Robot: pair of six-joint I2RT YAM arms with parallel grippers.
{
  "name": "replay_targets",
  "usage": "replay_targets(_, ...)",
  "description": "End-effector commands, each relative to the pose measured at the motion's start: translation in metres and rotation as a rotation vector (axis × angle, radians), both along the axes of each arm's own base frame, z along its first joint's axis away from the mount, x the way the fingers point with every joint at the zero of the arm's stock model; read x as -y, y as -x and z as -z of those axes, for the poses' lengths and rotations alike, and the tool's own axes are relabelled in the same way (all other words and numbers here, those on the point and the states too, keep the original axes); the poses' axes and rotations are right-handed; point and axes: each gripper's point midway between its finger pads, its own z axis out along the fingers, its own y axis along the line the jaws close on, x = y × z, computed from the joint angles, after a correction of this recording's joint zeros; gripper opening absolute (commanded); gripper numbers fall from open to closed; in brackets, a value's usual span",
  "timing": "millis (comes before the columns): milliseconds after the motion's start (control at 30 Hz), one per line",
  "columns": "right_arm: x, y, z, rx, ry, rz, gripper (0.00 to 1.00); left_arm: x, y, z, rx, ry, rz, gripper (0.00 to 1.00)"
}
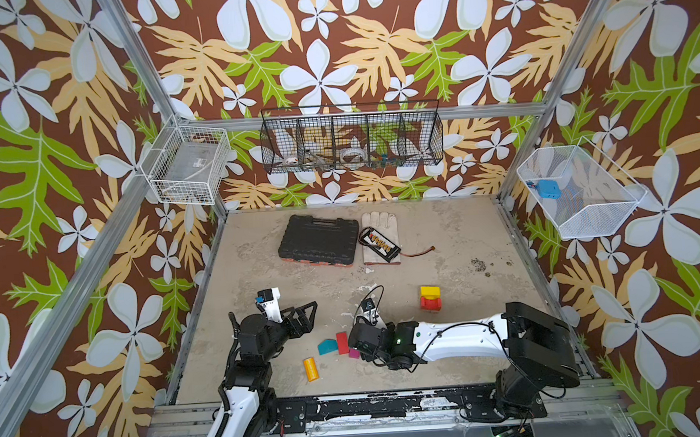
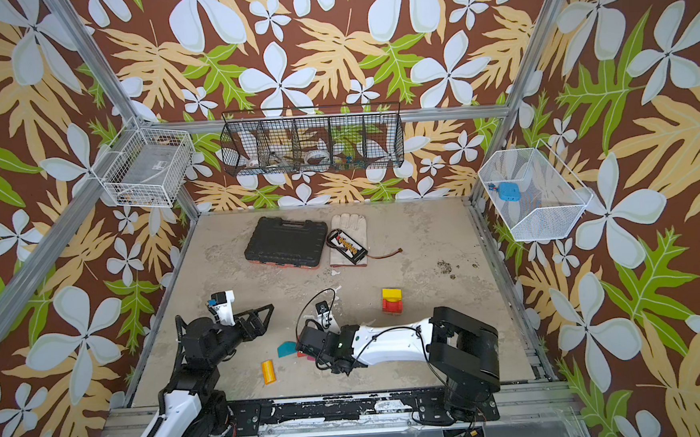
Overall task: Build the wood block tower
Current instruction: 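Grasp the pink block with the right gripper and lift it, then carry the pink block with the right gripper toward the tower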
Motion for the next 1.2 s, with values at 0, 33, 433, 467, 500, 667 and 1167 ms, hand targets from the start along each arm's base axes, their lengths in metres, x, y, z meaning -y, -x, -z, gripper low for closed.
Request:
replay_targets(0,0.002,-0.003,0.004,0.012,0.012,0.018,0.7,0.0,-0.001,-0.005,0.019,0.006,0.001,1.0)
replay_targets(33,0.003,-0.003,0.006,0.009,0.018,0.023,0.7,0.001,-0.001,-0.005,0.022,0.005,0.002,1.0)
replay_targets(433,0.006,-0.004,0.021,-0.014,0.038,0.034,0.61,0.001,-0.001,-0.005,0.021,0.006,0.003,1.0)
replay_targets(467,0.007,-0.004,0.022,-0.016,0.04,0.036,0.61,0.001,-0.001,-0.005,0.021,0.006,0.003,1.0)
replay_targets(500,0.008,-0.004,0.024,-0.021,0.041,0.039,0.61,0.001,-0.001,-0.005,0.021,0.006,0.003,1.0)
replay_targets(667,0.011,-0.003,0.028,-0.027,0.05,0.044,0.64,0.001,-0.001,-0.005,0.021,0.006,0.003,1.0)
replay_targets(1167,0.019,0.002,0.03,-0.041,0.033,0.055,0.53,0.001,-0.001,-0.005,0.023,0.007,0.004,1.0)
